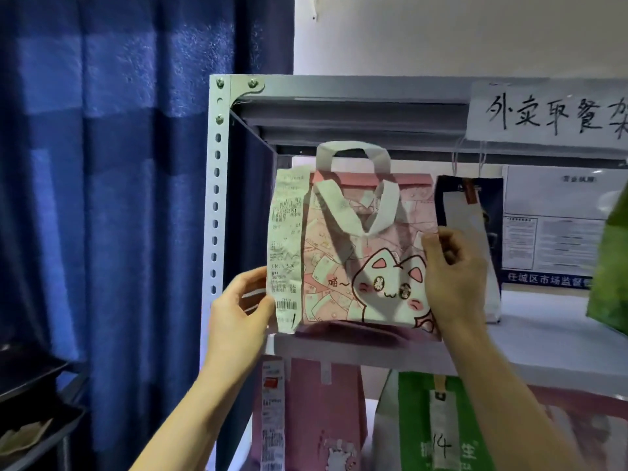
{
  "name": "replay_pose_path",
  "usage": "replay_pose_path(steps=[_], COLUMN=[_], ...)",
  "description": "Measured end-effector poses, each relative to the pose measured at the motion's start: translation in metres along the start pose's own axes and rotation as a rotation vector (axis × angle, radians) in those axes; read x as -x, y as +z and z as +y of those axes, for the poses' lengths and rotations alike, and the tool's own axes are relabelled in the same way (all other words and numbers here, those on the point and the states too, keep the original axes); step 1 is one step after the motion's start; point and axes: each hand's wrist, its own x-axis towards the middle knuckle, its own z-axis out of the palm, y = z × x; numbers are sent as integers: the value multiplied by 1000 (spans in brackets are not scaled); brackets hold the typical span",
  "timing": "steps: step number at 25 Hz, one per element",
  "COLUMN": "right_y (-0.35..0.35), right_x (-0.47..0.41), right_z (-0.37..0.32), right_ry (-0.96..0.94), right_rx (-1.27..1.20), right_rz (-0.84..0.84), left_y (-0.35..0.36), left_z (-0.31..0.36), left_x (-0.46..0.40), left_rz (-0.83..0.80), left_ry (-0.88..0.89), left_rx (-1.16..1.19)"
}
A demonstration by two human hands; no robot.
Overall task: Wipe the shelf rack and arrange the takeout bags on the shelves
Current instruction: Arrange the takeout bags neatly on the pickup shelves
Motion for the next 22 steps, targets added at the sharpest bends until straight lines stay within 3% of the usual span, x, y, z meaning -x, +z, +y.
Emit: replay_pose_path(steps=[6,10,22], right_y=[19,30,48], right_x=[9,6,-1], right_z=[68,85,107], right_ry=[268,391,419], right_rx=[1,6,212], right_rz=[-142,-138,-321], left_y=[6,12,20], left_z=[-33,-43,-46], left_x=[-12,-26,-54], left_rz=[51,76,-85], left_ry=[-5,-49,-233], left_rx=[-134,-172,-405])
